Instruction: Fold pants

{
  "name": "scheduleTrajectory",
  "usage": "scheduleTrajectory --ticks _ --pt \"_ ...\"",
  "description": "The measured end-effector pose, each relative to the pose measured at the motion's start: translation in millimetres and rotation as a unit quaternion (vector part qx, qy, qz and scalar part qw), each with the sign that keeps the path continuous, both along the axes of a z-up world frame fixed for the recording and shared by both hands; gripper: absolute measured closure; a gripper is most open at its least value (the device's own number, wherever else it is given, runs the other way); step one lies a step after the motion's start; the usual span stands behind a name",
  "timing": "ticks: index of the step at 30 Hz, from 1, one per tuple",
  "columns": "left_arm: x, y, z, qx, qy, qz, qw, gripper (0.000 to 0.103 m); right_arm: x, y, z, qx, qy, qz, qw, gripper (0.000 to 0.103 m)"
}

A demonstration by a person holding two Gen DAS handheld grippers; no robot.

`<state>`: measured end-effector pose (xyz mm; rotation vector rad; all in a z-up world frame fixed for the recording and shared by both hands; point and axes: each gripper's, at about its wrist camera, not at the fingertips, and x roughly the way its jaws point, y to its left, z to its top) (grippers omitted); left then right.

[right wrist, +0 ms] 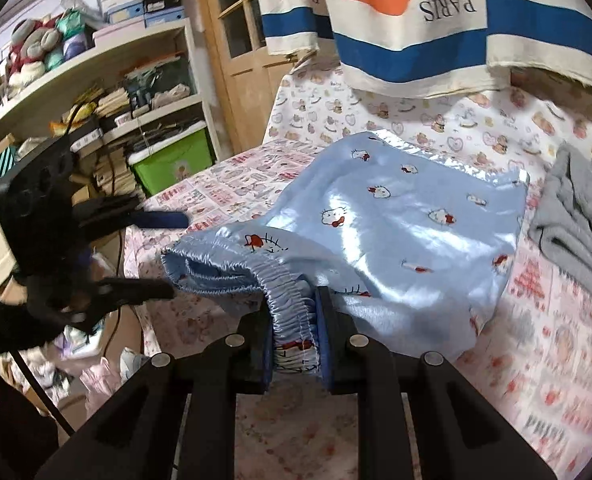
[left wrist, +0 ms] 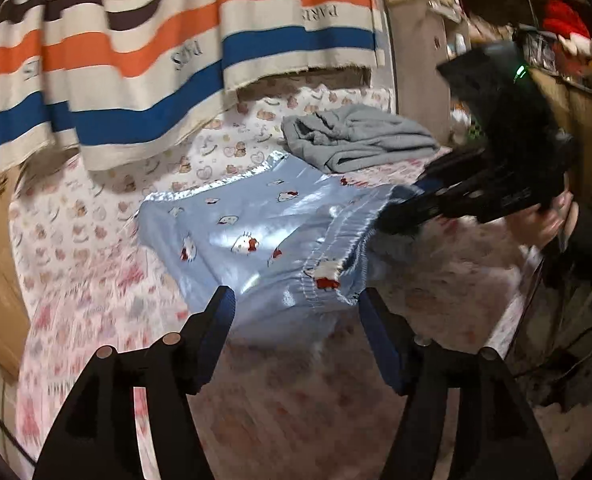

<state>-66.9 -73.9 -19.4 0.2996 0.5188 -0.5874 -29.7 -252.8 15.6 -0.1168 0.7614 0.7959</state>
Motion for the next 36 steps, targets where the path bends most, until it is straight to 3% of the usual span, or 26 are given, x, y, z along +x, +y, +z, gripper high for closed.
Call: scheduleTrajectory --ticks 6,8,10,12,13,14,18,25,31,35,36 --pt "29.6 -5.3 0.8 -0.004 0.018 -0.047 0.9987 0.040 7.5 -3.3 7.4 0.001 0.009 0.024 1.000 0.085" --pt "30.3 -6.0 0.5 -0.016 0.028 -0.062 0.9976 0.057 9.8 -4.8 9.1 0.005 0.009 0.023 1.000 0.085" --pt "26.7 -7.0 0.0 -0.017 0.027 -0.074 0.9968 0.057 14.6 -7.1 8.3 0.013 0.018 0.020 1.000 0.085" --pt "19.6 -7.5 -1.0 -0.002 0.015 -0.075 0.9971 0.049 17.1 -7.8 5.5 0.017 0.028 0.019 0.999 0.085" --pt "16.2 -7.3 -2.1 0.007 0.010 -0.074 0.9972 0.038 15.8 -7.0 4.5 0.015 0.030 0.018 0.999 0.085" --pt "13.7 -6.4 -3.2 0.012 0.006 -0.073 0.9972 0.037 12.8 -5.9 2.0 0.014 0.033 0.023 0.999 0.085" --pt "6.5 -3.2 -14.2 0.036 0.018 -0.090 0.9951 0.037 -8.2 -1.6 -6.5 -0.005 0.014 0.039 0.999 0.084" --pt "-4.5 -3.9 -33.2 0.062 0.034 -0.110 0.9915 0.037 -22.3 0.2 -26.0 -0.025 0.045 0.047 0.998 0.079" --pt "-13.6 4.8 -33.1 0.059 0.030 -0.105 0.9923 0.037 -22.0 -2.5 -35.7 -0.016 0.075 0.044 0.996 0.079" --pt "-14.9 16.3 -31.7 0.029 0.055 -0.081 0.9948 0.037 -43.9 -4.2 -35.5 -0.023 0.050 0.042 0.998 0.053" --pt "-15.5 19.9 -31.3 0.018 0.058 -0.071 0.9956 0.037 -49.3 -5.6 -34.5 -0.023 0.041 0.039 0.998 0.052"
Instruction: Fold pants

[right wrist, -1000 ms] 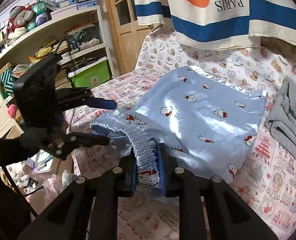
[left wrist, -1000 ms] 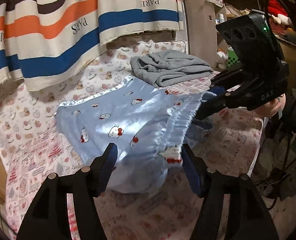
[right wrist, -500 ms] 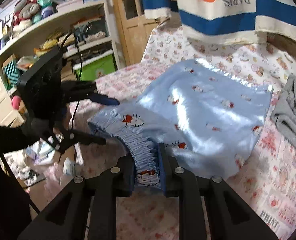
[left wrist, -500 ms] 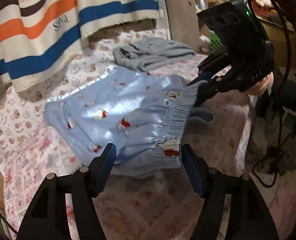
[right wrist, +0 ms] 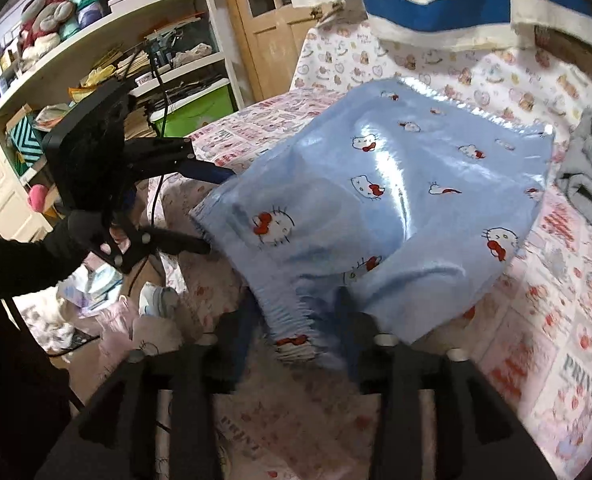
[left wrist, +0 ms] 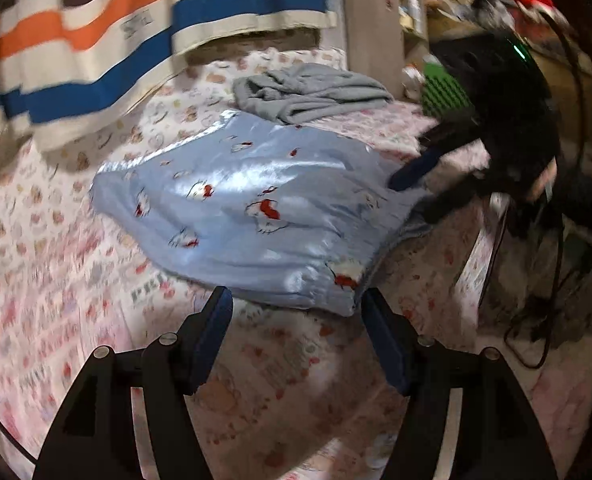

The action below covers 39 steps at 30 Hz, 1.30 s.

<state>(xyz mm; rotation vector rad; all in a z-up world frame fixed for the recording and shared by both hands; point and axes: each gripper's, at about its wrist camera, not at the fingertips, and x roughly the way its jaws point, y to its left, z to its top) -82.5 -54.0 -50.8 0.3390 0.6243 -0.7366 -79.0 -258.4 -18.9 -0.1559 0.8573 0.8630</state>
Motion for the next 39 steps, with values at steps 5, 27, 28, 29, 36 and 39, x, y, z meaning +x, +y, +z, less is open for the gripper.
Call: scheduleTrajectory --ticks 5,27,28,29,36,39 --pt "-18.3 5.9 9.1 0.000 -0.042 0.012 0.9990 0.043 -25.8 -7.0 6.9 -0.002 -0.052 -0.018 0.998 0.051" --pt "27.9 -15.2 -1.4 0.023 0.061 -0.064 0.9958 0.067 -10.1 30.3 -13.9 -0.025 -0.024 0.016 0.999 0.054" --pt "30.1 -14.3 -1.1 0.016 0.069 -0.060 0.9957 0.069 -10.2 30.8 -14.5 -0.032 -0.027 0.020 0.999 0.054" --pt "31.2 -13.6 -0.8 0.011 0.074 -0.057 0.9956 0.069 -9.8 30.5 -15.0 -0.035 -0.029 0.024 0.999 0.054" --pt "12.4 -8.7 7.8 0.012 0.023 -0.058 0.9980 0.067 -11.1 27.5 -19.3 -0.063 -0.064 0.024 0.996 0.071" --pt "-0.3 -5.6 14.4 0.024 -0.023 -0.073 0.9968 0.061 -1.0 20.9 -13.8 -0.030 -0.030 0.020 0.999 0.087"
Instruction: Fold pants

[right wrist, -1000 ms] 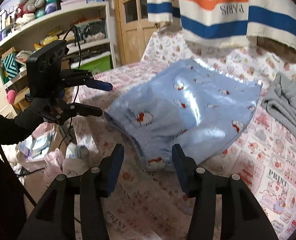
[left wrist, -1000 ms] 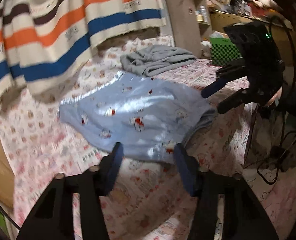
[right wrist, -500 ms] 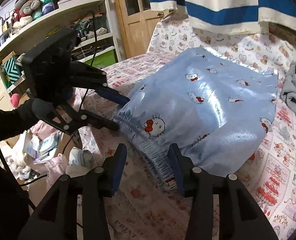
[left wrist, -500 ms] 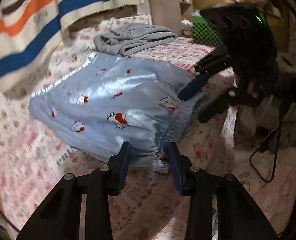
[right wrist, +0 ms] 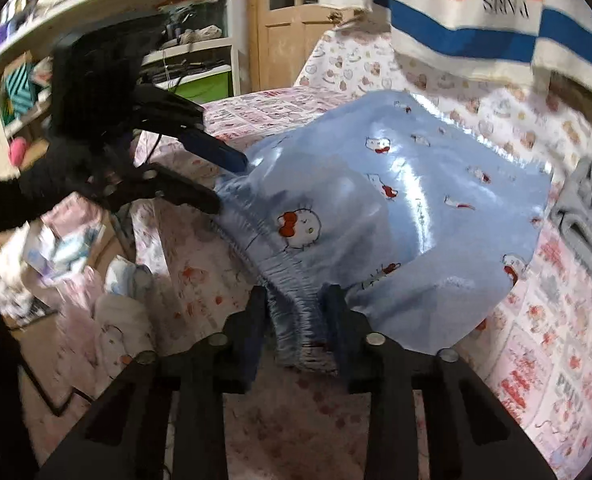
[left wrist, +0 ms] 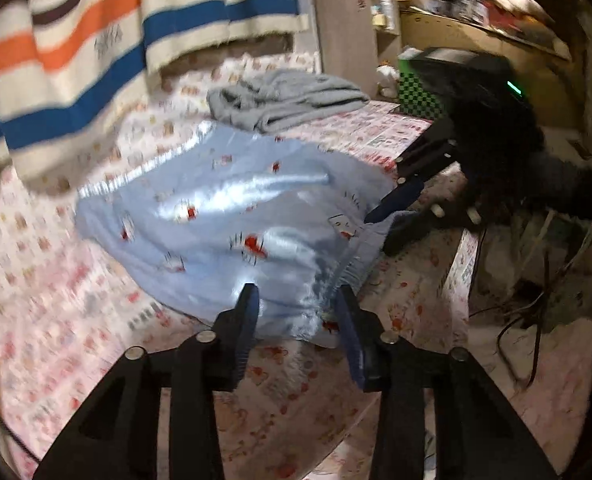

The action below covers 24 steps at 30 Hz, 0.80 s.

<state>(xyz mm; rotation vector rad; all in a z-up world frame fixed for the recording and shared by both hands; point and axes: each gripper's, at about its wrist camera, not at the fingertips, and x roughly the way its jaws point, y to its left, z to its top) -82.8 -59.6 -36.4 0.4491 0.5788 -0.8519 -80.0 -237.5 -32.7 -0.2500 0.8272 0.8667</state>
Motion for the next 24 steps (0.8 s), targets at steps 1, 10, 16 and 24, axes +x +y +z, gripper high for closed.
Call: scheduleTrajectory --ticks 1,10,16,24 --pt "-1.6 0.6 1.5 0.003 -0.005 -0.006 1.0000 0.059 1.9 -2.2 3.0 0.007 0.005 0.000 1.000 0.090" --pt "11.6 -11.6 -7.1 0.048 -0.016 -0.030 0.9983 0.054 42.8 -12.9 61.6 0.044 -0.013 -0.014 0.999 0.093" --pt "15.0 -12.5 -8.0 0.070 -0.042 -0.031 0.9962 0.054 57.0 -14.7 54.3 0.044 0.026 -0.008 0.999 0.093" --pt "24.5 -14.7 5.1 0.033 -0.119 -0.021 0.9922 0.054 75.4 -20.8 53.6 0.049 0.033 -0.024 0.998 0.093"
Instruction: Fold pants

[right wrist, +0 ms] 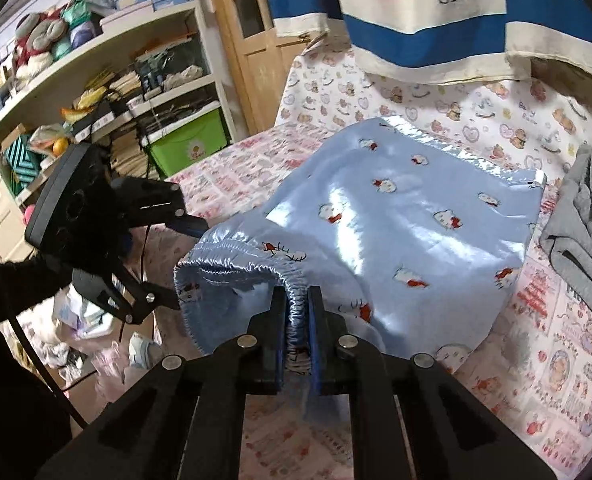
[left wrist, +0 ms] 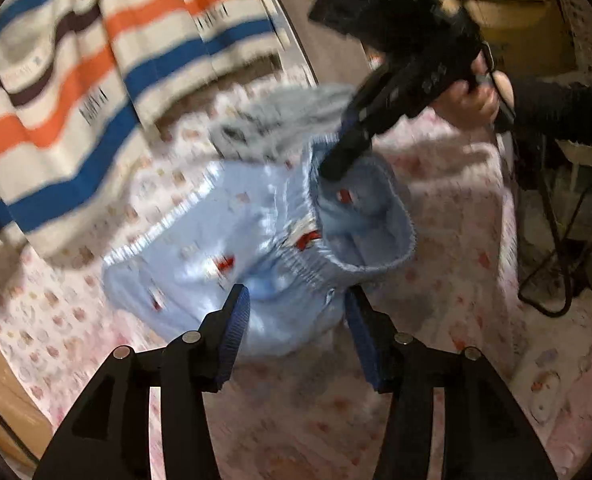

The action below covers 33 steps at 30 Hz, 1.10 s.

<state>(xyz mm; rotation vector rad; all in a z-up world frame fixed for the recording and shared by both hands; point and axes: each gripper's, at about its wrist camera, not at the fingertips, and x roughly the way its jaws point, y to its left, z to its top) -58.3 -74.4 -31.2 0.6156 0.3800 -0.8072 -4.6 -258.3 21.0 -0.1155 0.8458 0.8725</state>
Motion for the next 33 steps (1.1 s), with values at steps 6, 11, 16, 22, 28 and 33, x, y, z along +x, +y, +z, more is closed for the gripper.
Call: scheduleTrajectory --ticks 6,11,16,22,28,33 --pt "21.7 -7.6 14.7 -0.029 0.011 0.009 0.9995 0.051 17.0 -5.8 5.7 0.012 0.019 0.015 1.000 0.093" --pt "44.3 -13.7 25.3 -0.051 0.045 0.033 0.9971 0.087 18.8 -10.6 8.6 0.023 0.014 0.017 0.999 0.084" --pt "70.3 -7.3 31.2 -0.087 0.089 0.062 0.9903 0.091 11.5 -30.9 13.9 0.063 -0.019 0.006 0.998 0.030" --pt "87.4 -7.2 35.0 -0.109 0.131 0.074 0.9826 0.091 -8.5 -27.0 10.0 0.025 -0.061 0.041 0.997 0.030" --pt "90.6 -8.6 44.8 -0.119 0.127 0.068 0.9823 0.090 -5.9 -4.4 -13.7 -0.065 -0.096 0.001 0.993 0.062" --pt "108.0 -14.0 57.3 -0.100 0.124 0.100 0.9821 0.090 29.8 -22.8 0.0 0.004 -0.068 -0.062 0.996 0.098"
